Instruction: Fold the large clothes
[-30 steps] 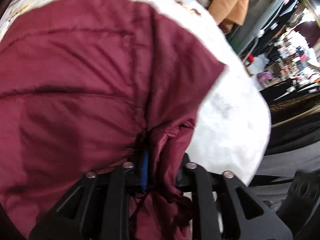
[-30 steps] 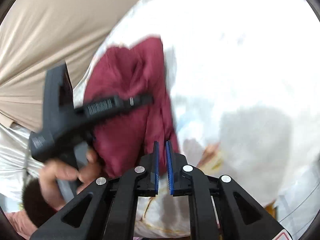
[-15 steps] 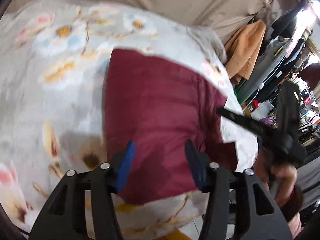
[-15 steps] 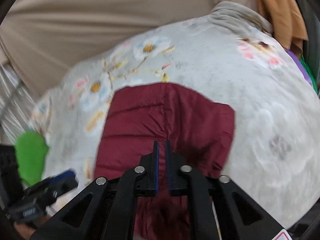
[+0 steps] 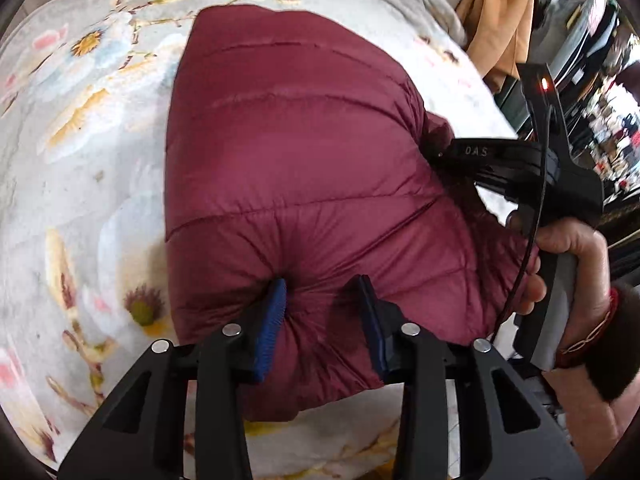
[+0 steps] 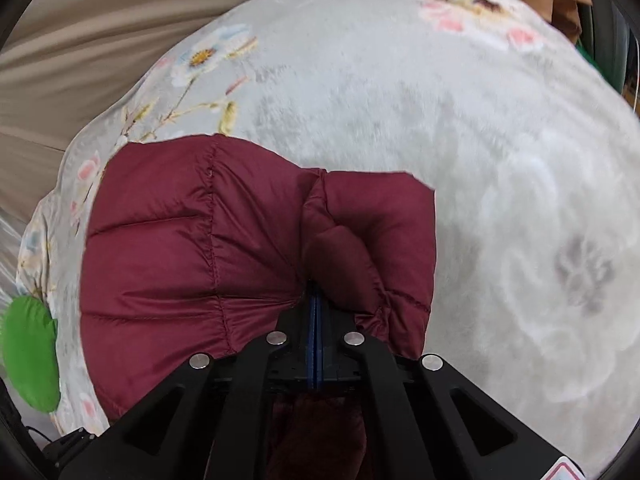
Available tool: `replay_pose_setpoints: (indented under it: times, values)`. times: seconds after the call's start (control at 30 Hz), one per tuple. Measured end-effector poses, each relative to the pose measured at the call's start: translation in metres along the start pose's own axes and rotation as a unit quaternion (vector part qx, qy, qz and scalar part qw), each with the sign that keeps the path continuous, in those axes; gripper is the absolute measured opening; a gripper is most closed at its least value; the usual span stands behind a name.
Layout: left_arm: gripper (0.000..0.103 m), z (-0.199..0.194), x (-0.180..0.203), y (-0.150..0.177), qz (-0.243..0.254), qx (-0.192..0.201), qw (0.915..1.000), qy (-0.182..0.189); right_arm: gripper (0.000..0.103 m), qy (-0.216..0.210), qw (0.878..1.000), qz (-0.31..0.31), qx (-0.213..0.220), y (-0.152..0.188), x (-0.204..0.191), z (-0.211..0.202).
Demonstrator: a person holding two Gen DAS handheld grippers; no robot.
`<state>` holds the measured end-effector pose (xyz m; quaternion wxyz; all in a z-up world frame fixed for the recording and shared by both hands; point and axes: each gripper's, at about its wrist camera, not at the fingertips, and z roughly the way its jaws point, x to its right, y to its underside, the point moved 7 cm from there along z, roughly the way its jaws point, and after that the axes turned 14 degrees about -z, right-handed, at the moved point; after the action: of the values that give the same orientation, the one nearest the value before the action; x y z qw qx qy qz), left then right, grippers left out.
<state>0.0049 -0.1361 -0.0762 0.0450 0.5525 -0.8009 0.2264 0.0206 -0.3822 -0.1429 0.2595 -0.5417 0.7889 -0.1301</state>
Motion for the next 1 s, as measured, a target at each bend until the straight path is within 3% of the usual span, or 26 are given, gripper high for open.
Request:
replay_pose_setpoints:
  times: [0.13,0.27,0.37,0.47,0.6,0.7,0.87,1.0]
  values:
    - [0.036,0.014,-0.001,0.0,-0.001,-0.01,0.9996,-0.026,0.0,0.01,1.0,0.009,-0.011,-0.007,0.003,-0.009]
    - [0.036,0.013,-0.002,-0.001,-0.005,-0.015,0.9996,-0.026,0.0,0.034,0.996,-0.041,0.073,-0.01,-0.026,-0.104]
    - [0.036,0.013,-0.002,-0.001,-0.005,-0.013,0.9995,-0.027,0.0,0.034,0.994,-0.08,0.073,0.025,-0.057,-0.144]
    - [0.035,0.013,-0.003,-0.001,-0.004,-0.014,0.9995,-0.028,0.0,0.018,0.995,-0.087,0.034,0.076,-0.08,-0.131]
    - [0.036,0.015,-0.001,-0.004,-0.005,-0.019,0.9995,-0.025,0.0,0.083,0.992,-0.09,-0.005,0.115,-0.068,-0.092]
    - [0.036,0.015,0.0,-0.004,-0.003,-0.021,0.9995,-0.022,0.0,0.111,0.991,-0.064,-0.022,0.125,-0.042,-0.074]
    - [0.036,0.019,0.005,0.0,0.005,-0.026,0.9994,-0.023,0.0,0.121,0.99,-0.034,-0.061,0.142,-0.017,-0.029]
    - [0.035,0.021,0.007,0.001,0.016,-0.019,0.9991,-0.035,0.006,0.157,0.981,-0.094,-0.064,0.138,-0.028,-0.017]
